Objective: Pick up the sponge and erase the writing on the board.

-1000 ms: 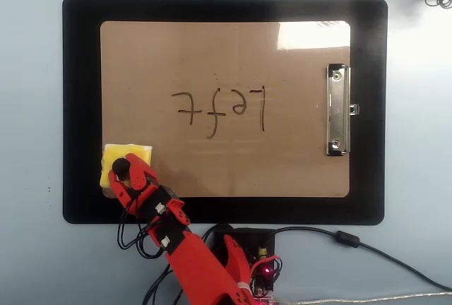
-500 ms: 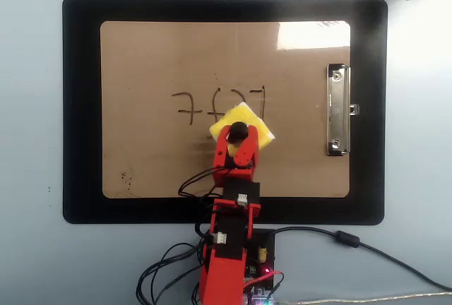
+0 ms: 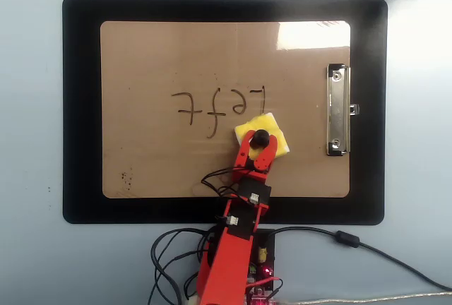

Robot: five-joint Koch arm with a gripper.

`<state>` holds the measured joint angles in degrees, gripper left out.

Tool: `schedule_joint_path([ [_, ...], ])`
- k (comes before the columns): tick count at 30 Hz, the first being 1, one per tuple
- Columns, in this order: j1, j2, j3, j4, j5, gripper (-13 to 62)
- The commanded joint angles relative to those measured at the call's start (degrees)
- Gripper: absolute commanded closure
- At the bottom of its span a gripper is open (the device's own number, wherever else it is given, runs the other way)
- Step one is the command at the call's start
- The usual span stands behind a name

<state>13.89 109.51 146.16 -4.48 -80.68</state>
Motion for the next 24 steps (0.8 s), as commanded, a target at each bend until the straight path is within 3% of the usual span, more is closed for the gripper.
schedule_joint_path([
  [1, 1.0, 0.9, -1.3, -7.4, -2.2, 57.3],
  [4, 0.8, -7.4, -2.4, -13.0, -3.1, 57.3],
  [11, 0.6, -36.8, -29.8, -22.0, -3.9, 57.3],
  [14, 1.2, -32.2, -23.1, -22.0, -4.1, 57.3],
  [20, 2.6, -5.5, 4.0, -21.9, -4.2, 57.3],
  [24, 2.1, -8.9, 3.4, -22.6, -6.0, 57.3],
])
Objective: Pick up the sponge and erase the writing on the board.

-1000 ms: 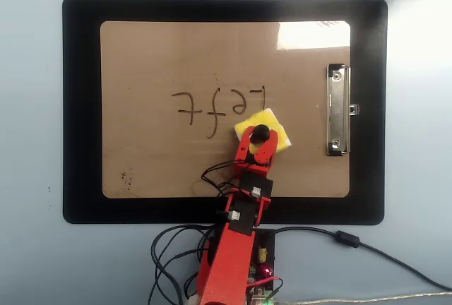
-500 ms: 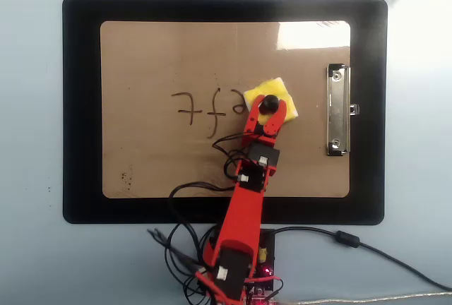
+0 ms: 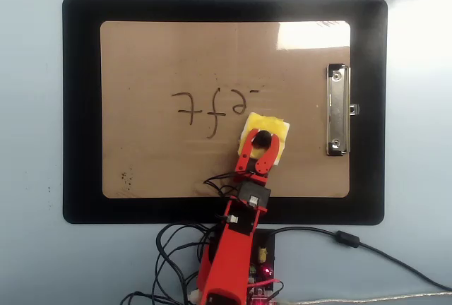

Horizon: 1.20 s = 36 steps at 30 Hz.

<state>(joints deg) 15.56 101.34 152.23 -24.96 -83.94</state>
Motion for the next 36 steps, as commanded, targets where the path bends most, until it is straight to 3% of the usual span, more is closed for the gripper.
schedule_joint_path([
  [1, 0.4, -3.7, -5.7, -2.1, -3.8, 57.3],
  [8, -7.5, -29.8, -33.4, -2.0, -7.3, 57.3],
  [11, -7.2, -26.4, -28.2, -2.3, -8.5, 57.3],
  [19, -2.9, -1.1, 1.2, -5.7, -8.3, 57.3],
  [22, -3.3, -3.7, -1.4, -6.0, -8.4, 57.3],
  [29, -10.5, -31.3, -31.3, -5.4, -9.7, 57.3],
  [31, -10.2, -30.9, -30.8, -5.0, -9.9, 57.3],
  [36, -10.3, -10.5, -9.1, -1.9, -9.9, 57.3],
])
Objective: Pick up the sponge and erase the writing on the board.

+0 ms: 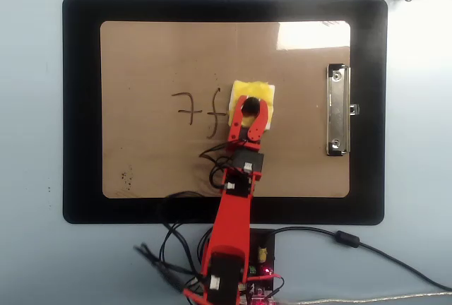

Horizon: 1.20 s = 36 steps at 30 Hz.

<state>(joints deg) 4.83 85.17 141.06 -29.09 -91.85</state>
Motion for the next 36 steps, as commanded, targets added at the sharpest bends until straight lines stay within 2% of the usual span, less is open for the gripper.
schedule_joint_path([
  [1, 0.4, 10.4, 5.7, 3.3, -2.0, 57.3],
  [3, 0.1, 14.6, 7.8, 4.9, -2.0, 57.3],
  [5, -1.7, 12.0, 6.3, 4.8, -2.1, 57.3],
  [11, -4.7, -13.9, -21.4, 5.4, -2.3, 57.3],
  [12, -4.7, -15.6, -23.2, 6.0, -2.3, 57.3],
  [14, -4.6, -14.9, -22.9, 8.0, -2.3, 57.3],
  [16, -4.5, -8.2, -16.3, 10.2, -1.9, 57.3],
  [20, -4.2, 13.3, 5.0, 10.7, -1.8, 57.3],
  [22, -4.3, 16.9, 8.4, 10.7, -1.8, 57.3],
  [25, -4.7, 12.0, 3.5, 10.5, -1.8, 57.3],
  [28, -4.9, -3.8, -12.3, 10.2, -1.8, 57.3],
  [31, -4.7, -14.6, -25.1, 10.8, -1.8, 57.3],
  [33, -4.6, -14.4, -24.2, 11.2, -1.8, 57.3],
  [36, -4.3, -1.1, -9.6, 11.3, -1.7, 57.3],
])
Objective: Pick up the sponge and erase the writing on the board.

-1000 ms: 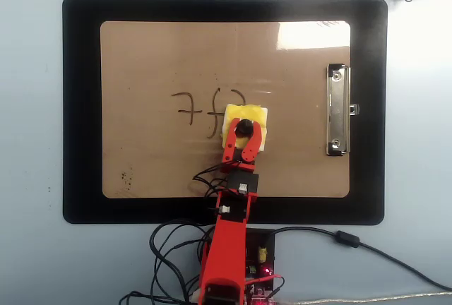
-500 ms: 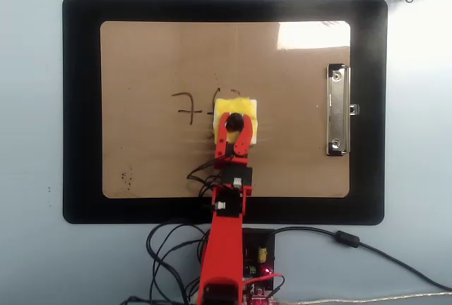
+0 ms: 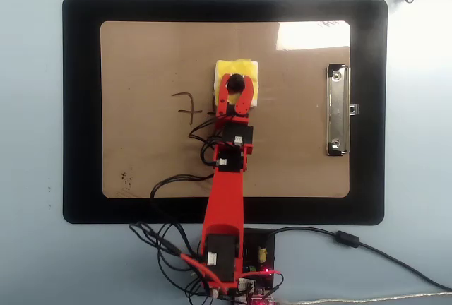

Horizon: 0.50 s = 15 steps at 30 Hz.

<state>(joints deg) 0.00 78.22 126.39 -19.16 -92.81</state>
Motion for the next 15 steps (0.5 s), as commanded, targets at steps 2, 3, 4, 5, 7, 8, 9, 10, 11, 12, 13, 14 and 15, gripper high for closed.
schedule_joint_path([
  [2, 0.4, 16.1, 15.1, 1.6, -0.7, 57.3],
  [3, 0.4, 20.3, 18.5, 1.9, -0.7, 57.3],
  [4, 0.3, 24.4, 21.9, 3.1, -0.7, 57.3],
  [5, 0.1, 26.4, 23.3, 4.1, -0.7, 57.3],
  [7, -0.7, 25.2, 21.2, 4.8, -0.8, 57.3],
  [8, -2.3, 21.7, 17.8, 4.8, -0.9, 57.3],
  [9, -3.7, 17.8, 14.6, 4.8, -1.1, 57.3],
  [10, -5.4, 12.3, 9.7, 4.7, -1.3, 57.3],
  [11, -6.1, 8.0, 5.7, 4.7, -1.4, 57.3],
  [12, -6.6, 2.5, 0.3, 4.7, -1.4, 57.3],
  [13, -6.6, -0.8, -3.3, 4.7, -1.4, 57.3],
  [14, -6.8, -4.2, -6.9, 4.8, -1.3, 57.3],
  [15, -7.1, -4.9, -8.0, 4.8, -1.3, 57.3],
])
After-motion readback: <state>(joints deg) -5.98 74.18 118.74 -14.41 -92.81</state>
